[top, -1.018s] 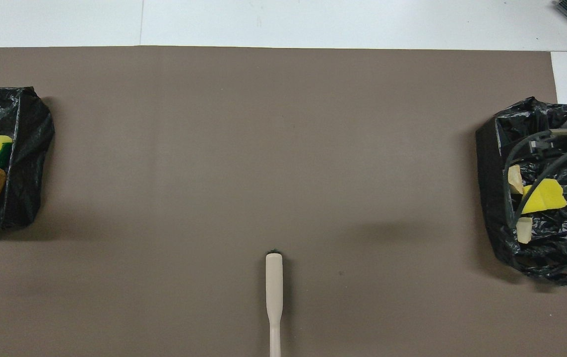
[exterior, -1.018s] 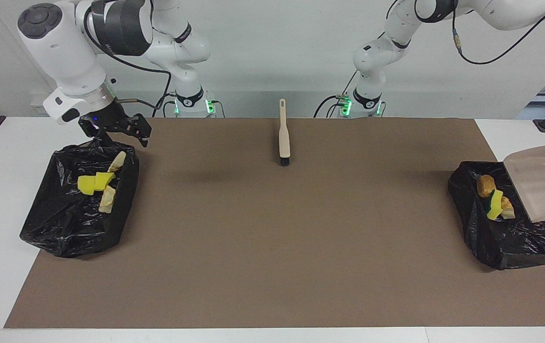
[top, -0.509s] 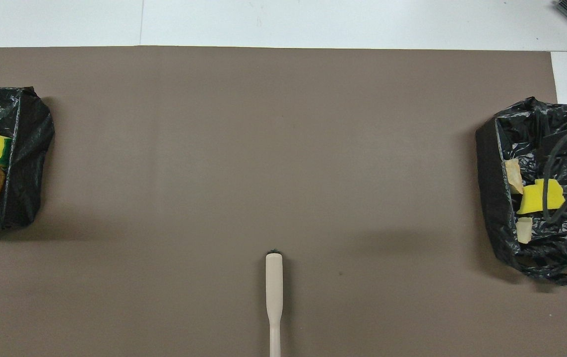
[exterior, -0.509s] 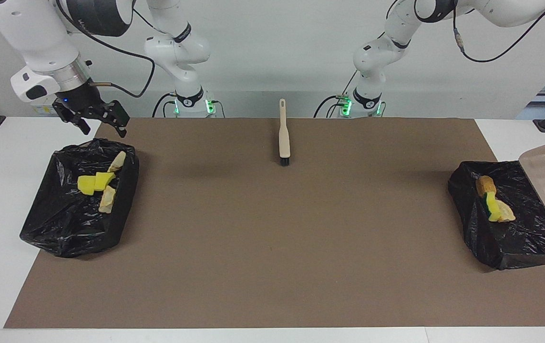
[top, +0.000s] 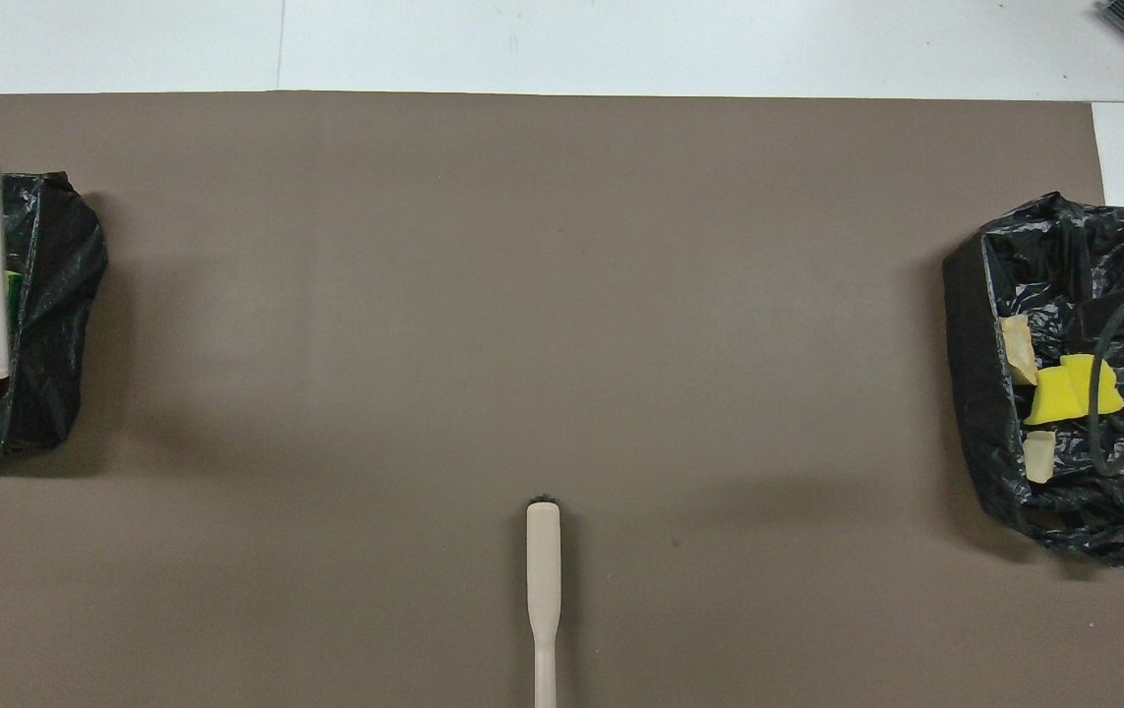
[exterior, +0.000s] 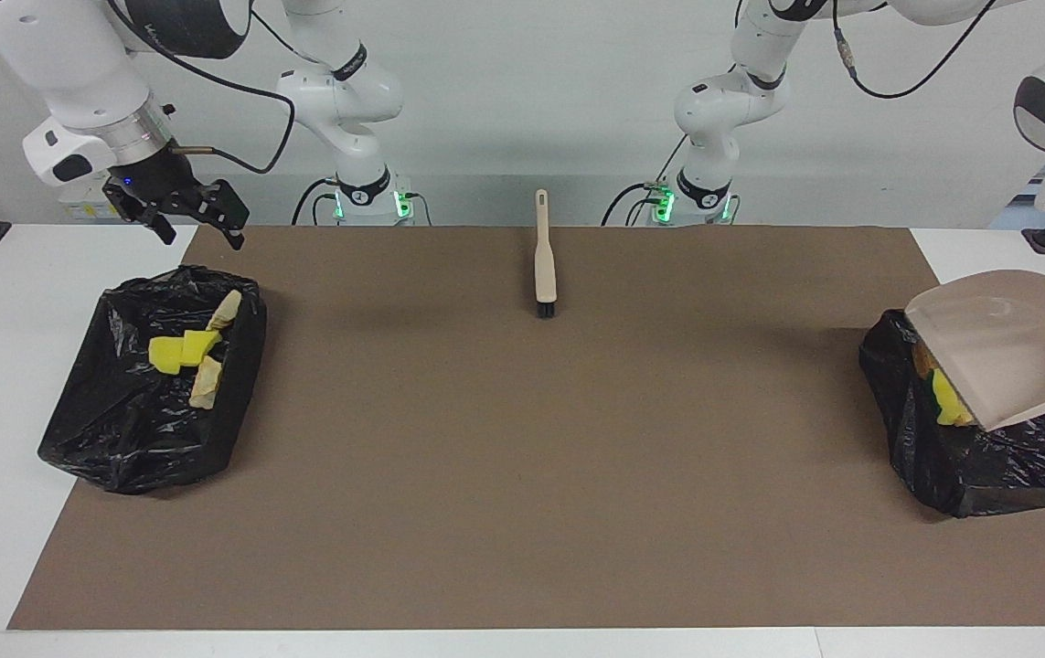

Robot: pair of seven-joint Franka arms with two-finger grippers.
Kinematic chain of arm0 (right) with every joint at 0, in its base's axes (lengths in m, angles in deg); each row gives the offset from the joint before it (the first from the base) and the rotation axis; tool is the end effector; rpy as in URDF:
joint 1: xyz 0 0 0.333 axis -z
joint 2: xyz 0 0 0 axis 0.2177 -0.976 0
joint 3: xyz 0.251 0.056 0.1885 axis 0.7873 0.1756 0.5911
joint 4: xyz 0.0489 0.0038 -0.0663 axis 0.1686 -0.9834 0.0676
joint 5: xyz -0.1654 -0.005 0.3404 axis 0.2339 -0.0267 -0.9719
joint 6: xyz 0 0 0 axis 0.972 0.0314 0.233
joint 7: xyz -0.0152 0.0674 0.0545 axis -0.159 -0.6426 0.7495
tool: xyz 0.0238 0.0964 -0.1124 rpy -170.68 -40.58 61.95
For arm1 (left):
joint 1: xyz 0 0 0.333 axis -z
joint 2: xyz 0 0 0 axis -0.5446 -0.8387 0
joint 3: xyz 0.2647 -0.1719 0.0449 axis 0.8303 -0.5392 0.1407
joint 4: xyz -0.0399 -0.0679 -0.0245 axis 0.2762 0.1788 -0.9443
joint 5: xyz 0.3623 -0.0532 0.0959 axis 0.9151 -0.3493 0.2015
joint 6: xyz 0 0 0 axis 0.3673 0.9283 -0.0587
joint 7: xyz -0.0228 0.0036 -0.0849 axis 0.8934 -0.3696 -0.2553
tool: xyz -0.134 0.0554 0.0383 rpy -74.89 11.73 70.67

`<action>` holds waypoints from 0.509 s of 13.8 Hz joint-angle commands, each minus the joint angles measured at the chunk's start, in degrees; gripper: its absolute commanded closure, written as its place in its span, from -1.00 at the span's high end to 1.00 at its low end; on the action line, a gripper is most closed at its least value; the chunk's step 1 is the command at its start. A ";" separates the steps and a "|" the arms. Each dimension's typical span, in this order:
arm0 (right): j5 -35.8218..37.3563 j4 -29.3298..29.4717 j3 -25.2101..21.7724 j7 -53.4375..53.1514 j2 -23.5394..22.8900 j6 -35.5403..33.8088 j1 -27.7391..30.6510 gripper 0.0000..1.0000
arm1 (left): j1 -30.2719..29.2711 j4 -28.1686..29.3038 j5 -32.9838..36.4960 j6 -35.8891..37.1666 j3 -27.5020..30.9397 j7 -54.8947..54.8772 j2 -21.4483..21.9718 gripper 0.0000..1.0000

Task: Sweep and dump trash in bin
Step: 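Bring the emptied dustpan back to the table center with the left gripper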

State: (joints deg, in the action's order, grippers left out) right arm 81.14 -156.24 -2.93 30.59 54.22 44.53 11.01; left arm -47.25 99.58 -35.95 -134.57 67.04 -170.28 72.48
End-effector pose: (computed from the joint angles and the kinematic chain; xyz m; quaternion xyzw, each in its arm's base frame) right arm 0.5250 -0.0563 0.5866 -0.9979 0.0600 0.0259 0.0044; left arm 0.6102 0.1658 0.5646 -0.6866 0.6604 0.1536 0.2622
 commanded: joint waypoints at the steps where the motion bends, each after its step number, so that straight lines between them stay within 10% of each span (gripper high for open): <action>1: 1.01 -6.21 0.62 -0.33 4.82 2.87 0.42 1.00 | 7.02 5.92 -4.70 1.22 0.91 11.02 3.19 -1.00; 7: 1.10 -5.85 0.26 -1.12 4.55 2.78 -0.46 1.00 | 24.41 15.76 -15.08 3.87 0.91 47.53 2.41 -1.00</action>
State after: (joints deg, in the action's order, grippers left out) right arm 81.14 -160.35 -2.88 30.52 57.66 46.06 10.68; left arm -28.51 111.60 -49.58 -131.44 66.72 -134.62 73.55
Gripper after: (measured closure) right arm 0.000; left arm 0.687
